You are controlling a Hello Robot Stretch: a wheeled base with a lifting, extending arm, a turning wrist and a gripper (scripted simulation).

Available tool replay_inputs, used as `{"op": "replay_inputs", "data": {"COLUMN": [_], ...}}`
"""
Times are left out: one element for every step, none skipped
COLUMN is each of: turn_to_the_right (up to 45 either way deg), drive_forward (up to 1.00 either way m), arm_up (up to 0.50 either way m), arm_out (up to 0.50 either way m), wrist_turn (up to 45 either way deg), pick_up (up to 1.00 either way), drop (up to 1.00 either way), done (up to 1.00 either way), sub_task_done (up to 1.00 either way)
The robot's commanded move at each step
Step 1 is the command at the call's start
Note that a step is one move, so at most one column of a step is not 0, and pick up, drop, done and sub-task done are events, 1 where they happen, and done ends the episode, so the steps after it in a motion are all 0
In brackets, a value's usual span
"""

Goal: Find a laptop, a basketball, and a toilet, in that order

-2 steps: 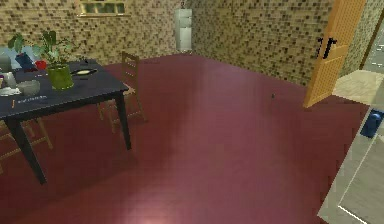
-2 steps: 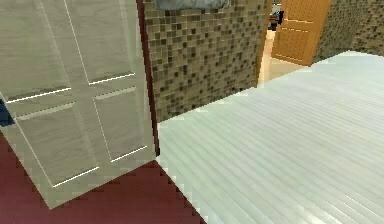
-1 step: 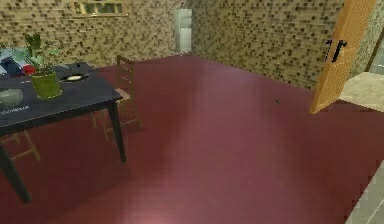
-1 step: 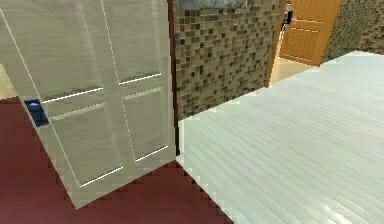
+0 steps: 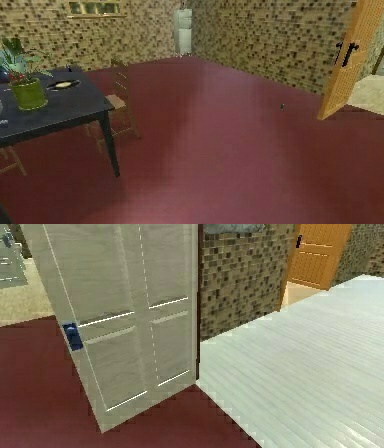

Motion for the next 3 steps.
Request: {"op": "replay_inputs", "data": {"turn_to_the_right": [30.0,0.0,24.0], "drive_forward": [0.00,0.95,0.00], "arm_up": [0.00,0.00,0.00], "arm_out": [0.00,0.00,0.00], "wrist_turn": [0.0,0.0,0.0], "pick_up": [0.00,0.00,0.00], "drop": [0.00,0.00,0.00], "done": [0.00,0.00,0.00], "sub_task_done": [0.00,0.00,0.00]}}
